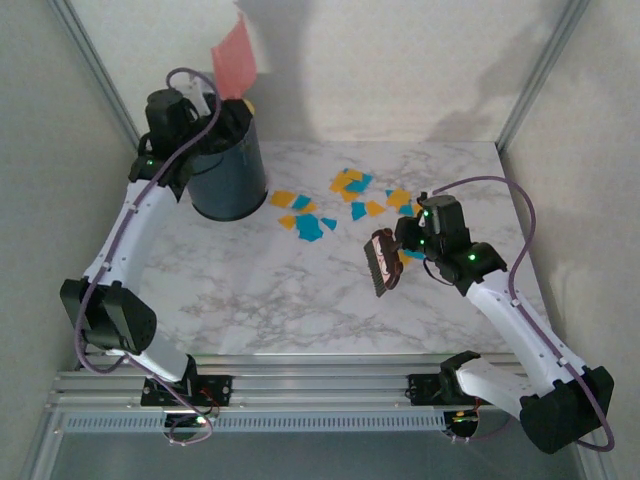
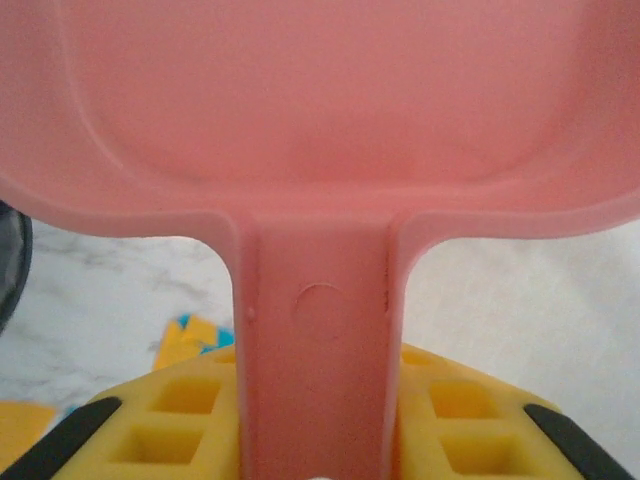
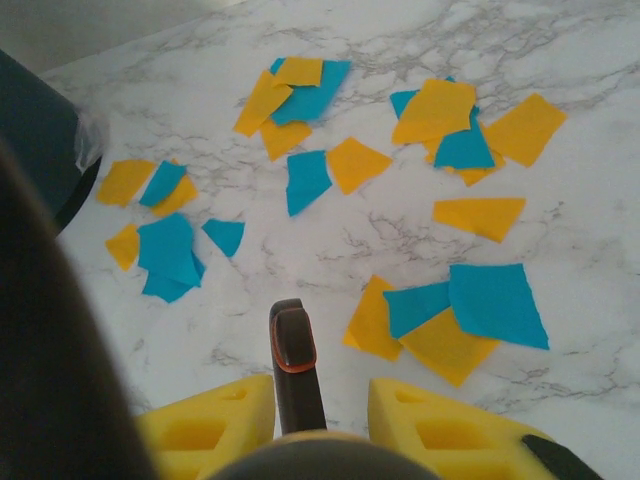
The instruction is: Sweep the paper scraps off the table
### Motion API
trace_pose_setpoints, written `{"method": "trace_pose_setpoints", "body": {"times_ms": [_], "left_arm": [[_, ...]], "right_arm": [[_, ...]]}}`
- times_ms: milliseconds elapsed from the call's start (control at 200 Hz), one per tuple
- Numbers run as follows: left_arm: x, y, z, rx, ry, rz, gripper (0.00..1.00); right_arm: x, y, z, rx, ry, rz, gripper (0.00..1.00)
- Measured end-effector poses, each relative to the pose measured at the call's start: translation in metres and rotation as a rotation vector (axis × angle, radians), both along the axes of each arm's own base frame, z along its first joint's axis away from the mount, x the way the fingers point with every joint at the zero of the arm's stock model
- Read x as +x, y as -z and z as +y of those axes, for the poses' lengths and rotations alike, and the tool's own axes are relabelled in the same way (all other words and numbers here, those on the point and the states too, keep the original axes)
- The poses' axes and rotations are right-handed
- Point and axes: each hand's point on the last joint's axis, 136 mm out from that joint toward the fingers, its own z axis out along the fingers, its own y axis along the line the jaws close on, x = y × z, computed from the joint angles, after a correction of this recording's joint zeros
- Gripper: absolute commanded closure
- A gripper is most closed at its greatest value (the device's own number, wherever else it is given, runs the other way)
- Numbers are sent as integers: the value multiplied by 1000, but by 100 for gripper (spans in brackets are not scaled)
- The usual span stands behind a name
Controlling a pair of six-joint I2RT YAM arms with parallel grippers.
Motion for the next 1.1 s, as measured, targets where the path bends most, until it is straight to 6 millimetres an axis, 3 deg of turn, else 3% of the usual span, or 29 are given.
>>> {"method": "trace_pose_setpoints", "body": {"times_ms": [165,375,531,806,1101], "left_arm": [[-26,26,-46,275,95,12,100],[-58,98,-92,598,236,104,100],[-79,148,-110,791,337,153,100],[-116,203,-143,1049,534,145,100],[-150,269,-152,1265,762,185,100]], "right_arm": [[3,-1,-10,-8,24,-1,100],[7,-15,-33,-43,70,-33,100],[13,-26,-54,-97,112,-60,100],[23,-32,-89,-215,185,-77,100],[33,-27,-113,-306,254,-74,100]]}}
